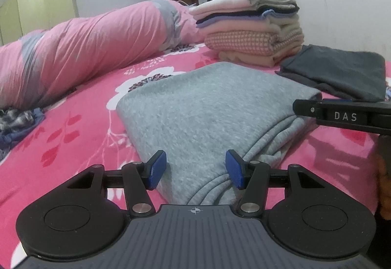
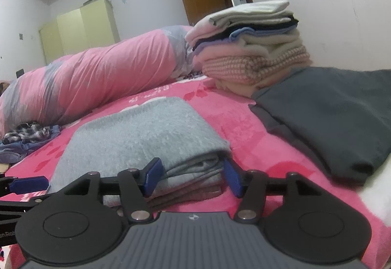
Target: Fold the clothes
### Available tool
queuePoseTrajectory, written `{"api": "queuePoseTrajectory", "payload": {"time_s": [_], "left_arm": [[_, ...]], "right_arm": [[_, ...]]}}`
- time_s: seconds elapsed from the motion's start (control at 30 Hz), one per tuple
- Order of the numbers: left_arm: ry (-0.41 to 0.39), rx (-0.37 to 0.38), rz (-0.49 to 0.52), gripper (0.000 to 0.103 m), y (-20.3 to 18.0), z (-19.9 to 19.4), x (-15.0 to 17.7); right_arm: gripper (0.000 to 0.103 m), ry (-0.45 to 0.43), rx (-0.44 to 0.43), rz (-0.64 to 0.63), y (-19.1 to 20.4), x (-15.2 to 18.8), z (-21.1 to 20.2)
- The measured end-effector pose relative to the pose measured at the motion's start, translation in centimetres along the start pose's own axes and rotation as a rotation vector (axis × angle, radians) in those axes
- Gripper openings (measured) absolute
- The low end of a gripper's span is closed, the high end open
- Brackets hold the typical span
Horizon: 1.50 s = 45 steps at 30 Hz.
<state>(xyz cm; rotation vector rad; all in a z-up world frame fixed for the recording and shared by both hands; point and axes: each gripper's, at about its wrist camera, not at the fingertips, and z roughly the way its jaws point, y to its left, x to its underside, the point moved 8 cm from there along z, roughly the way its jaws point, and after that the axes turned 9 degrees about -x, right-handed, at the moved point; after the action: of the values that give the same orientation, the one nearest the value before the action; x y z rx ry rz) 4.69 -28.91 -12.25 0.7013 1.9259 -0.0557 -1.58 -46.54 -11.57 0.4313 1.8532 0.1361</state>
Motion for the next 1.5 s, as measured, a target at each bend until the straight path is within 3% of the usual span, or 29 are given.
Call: {"api": "queuePoseTrajectory", "payload": {"time_s": [0.3,0.43,0.63,0.9,1.07,1.2,1.27,1.3,1.37,1.43,1.5], "left_arm": [[0.025,0.0,-0.034,0.054,0.3,-0.1,0.0],[0.024,-0.005,-0.042,0.055,0.3,-0.4,0.0],[-0.026,0.019,-0.06,0.059,1.5,-1.2,0.0],[-0.133,0.089,-0.083,0.059,2.5,-3.4,-2.8],[-0.117,0.126,-0.026,0.059,1.3,-1.3,-3.9],[-0.049,0.15,-0.01,0.059,0.5,1.6,-2.6],[-0.045,0.171,-0.016,0.059,0.1,2.4,-1.5],[-0.051,0.184,-0.038,0.059,0.3,2.4,-1.3],[-0.022,0.232,-0.133,0.059,1.3,2.6,-1.3],[0.01,0.291,-0.229,0.059,2.8,2.5,-2.0],[-0.006,0.3,-0.26,0.059,3.9,2.3,-3.3]], "right_arm": [[0.054,-0.092,0.037,-0.101,1.5,-0.4,-1.4],[0.054,-0.145,0.022,-0.084,1.3,-0.7,-2.8],[0.052,-0.192,0.018,-0.082,0.8,-1.0,-3.9],[0.044,-0.203,-0.041,-0.122,1.0,-1.2,-4.8],[0.044,-0.145,-0.238,-0.042,3.1,-2.9,-3.0],[0.044,-0.14,-0.242,-0.146,4.9,-3.9,-0.7],[0.044,-0.046,-0.216,-0.191,4.4,-2.0,1.5],[0.044,0.005,-0.203,-0.213,4.1,-1.0,2.6],[0.046,0.013,-0.208,-0.229,4.3,-0.9,2.8],[0.045,0.052,-0.217,-0.217,4.4,-1.7,2.9],[0.044,0.064,-0.233,-0.178,4.4,-3.4,2.9]]}}
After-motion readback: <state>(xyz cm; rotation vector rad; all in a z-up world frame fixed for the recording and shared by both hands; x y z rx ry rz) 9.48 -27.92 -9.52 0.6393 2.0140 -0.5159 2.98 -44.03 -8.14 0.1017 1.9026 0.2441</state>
